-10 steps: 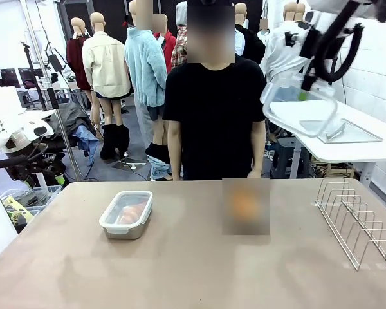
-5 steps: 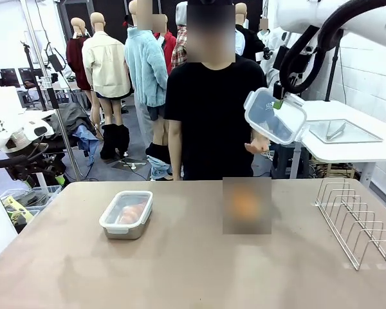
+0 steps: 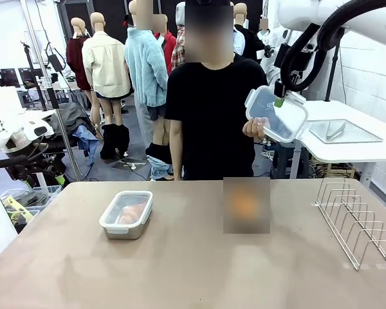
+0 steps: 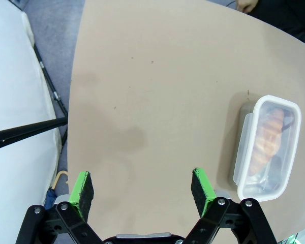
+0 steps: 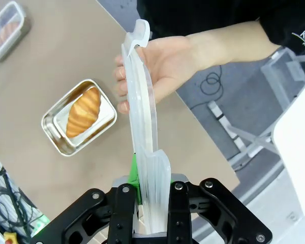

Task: Place the bread in airtight containers.
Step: Release when the human grabs the Airtight Container lid.

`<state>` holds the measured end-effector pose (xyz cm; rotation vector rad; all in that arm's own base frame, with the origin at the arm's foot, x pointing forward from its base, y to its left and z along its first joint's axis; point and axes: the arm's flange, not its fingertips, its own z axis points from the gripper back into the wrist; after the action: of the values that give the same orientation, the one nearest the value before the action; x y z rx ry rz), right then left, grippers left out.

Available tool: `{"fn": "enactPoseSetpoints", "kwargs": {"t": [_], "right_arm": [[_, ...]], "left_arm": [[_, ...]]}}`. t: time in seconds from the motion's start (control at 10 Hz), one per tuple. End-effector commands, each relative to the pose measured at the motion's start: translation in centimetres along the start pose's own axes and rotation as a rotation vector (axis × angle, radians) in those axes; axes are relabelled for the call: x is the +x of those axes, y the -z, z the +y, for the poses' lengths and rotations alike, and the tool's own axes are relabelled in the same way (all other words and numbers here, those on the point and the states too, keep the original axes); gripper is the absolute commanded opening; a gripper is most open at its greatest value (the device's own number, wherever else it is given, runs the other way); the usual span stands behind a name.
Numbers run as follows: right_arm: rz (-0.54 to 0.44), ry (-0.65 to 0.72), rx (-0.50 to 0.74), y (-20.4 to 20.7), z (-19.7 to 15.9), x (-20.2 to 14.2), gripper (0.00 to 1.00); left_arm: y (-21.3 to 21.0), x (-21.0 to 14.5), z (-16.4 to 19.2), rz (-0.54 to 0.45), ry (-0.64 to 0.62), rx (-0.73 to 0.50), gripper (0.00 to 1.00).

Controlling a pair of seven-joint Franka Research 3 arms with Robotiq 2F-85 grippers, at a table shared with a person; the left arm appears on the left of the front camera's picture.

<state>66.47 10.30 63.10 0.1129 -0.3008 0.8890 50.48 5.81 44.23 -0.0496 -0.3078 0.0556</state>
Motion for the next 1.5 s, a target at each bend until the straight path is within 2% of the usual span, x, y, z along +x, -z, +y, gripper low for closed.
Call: {"fn": "enactPoseSetpoints", "kwargs": {"t": [0.0, 0.3, 0.4, 0.7, 0.9, 1.1, 1.2, 1.4], "right_arm": [[-0.012, 0.002, 0.004, 0.1, 0.3, -0.2, 0.0], [0.001, 0.0, 0.001, 0.0, 0.0, 0.0, 0.0], [0.006, -0.042, 0.013, -0.5, 0.5, -0.5, 0.07], [0.005, -0.182, -0.007, -2.7, 3.1, -3.1, 0.64], [-0.001, -0.31, -0.045, -4.8, 5.1, -7.1, 1.0], [0.03, -0.431, -0.104, -5.8, 6.8, -12.5, 1.0], [0.057, -0.563, -0.088, -5.7, 7.4, -15.8, 1.0], [0.024, -0.786, -0.027, -5.1, 7.4, -21.5, 1.0]], "left_arm": [[-0.1, 0.0, 0.0, 0.01, -0.013, 0.023, 1.0], [-0.1, 0.0, 0.0, 0.01, -0.013, 0.023, 1.0], [-0.1, 0.0, 0.0, 0.01, -0.013, 0.023, 1.0], [-0.1, 0.0, 0.0, 0.01, -0.013, 0.023, 1.0], [-0.1, 0.0, 0.0, 0.01, -0.013, 0.023, 1.0], [-0.1, 0.0, 0.0, 0.01, -0.013, 0.023, 1.0], [-0.1, 0.0, 0.0, 0.01, -0.013, 0.023, 1.0], [-0.1, 0.0, 0.0, 0.01, -0.013, 0.023, 1.0]]}}
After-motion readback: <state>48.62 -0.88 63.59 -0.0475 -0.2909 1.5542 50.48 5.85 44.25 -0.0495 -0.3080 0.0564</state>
